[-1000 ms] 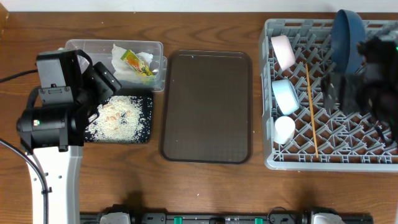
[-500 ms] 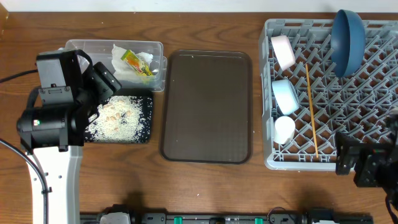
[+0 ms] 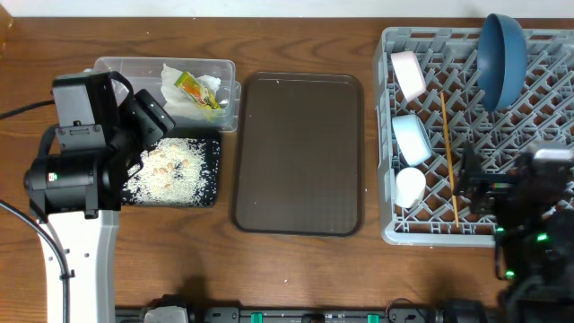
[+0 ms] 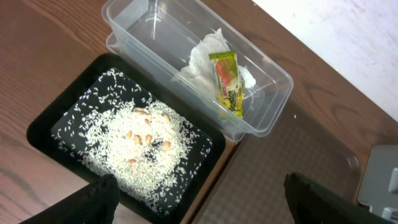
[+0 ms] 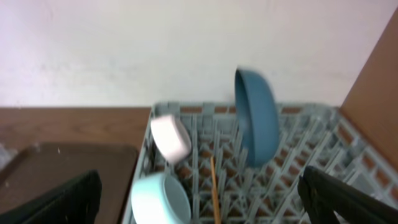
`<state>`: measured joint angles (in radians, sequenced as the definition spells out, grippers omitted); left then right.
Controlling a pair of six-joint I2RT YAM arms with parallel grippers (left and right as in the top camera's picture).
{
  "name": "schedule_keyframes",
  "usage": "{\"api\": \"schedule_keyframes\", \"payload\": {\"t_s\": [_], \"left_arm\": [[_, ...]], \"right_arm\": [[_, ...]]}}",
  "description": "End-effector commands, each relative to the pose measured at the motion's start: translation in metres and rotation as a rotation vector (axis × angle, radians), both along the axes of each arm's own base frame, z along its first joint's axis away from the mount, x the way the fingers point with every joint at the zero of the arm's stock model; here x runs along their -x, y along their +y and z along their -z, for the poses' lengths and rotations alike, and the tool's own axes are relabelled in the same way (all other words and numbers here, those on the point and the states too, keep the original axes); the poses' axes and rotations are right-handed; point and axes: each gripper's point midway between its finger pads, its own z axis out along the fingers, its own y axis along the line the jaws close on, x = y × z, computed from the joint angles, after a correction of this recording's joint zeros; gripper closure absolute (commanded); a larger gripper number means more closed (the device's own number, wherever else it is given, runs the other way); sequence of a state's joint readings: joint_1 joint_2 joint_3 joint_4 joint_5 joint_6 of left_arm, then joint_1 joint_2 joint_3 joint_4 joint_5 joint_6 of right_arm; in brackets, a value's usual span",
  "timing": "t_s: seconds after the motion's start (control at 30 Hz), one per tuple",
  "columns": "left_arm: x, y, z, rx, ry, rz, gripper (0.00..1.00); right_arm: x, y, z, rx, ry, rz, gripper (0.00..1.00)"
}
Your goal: Sort waste into correct bins and load items into the dishwasher rack
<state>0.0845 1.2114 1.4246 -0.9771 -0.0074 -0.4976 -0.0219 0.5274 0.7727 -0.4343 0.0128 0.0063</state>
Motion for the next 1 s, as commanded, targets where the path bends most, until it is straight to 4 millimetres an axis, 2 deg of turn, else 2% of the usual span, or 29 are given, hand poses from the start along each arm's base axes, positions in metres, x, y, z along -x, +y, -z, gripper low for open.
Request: {"api": "schedule_keyframes", "payload": {"t_s": [0.0,0.1,0.3,0.6,0.9,0.97], "left_arm": [[-0.001,0.004,-0.006,-0.009,-0.012,-0.014,0.12],[-0.001,0.004,-0.006,-0.009,-0.012,-0.014,0.12],[-0.001,0.004,-0.006,-0.009,-0.012,-0.014,0.12],[-0.001,0.004,-0.006,-0.009,-0.012,-0.014,0.12],[-0.001,0.004,-0.006,-0.009,-0.012,-0.014,0.12],[-0.001,0.004,-0.006,-0.009,-0.012,-0.014,0.12]], "right_arm": [[-0.002,0.002,0.04,0.005,-0.016,-0.014,0.01],[-0.004,0.009,0.07,-0.001,-0.068,-0.057,0.01],[0.002,0.019,0.115,-0.004,-0.128,-0.097,0.01],[0.006,0.024,0.162,-0.006,-0.105,-0.118,0.01],[0.009,0.028,0.17,-0.008,-0.073,-0.135,0.01],[0.01,0.029,0.165,-0.008,-0.098,-0.139,0.01]]}}
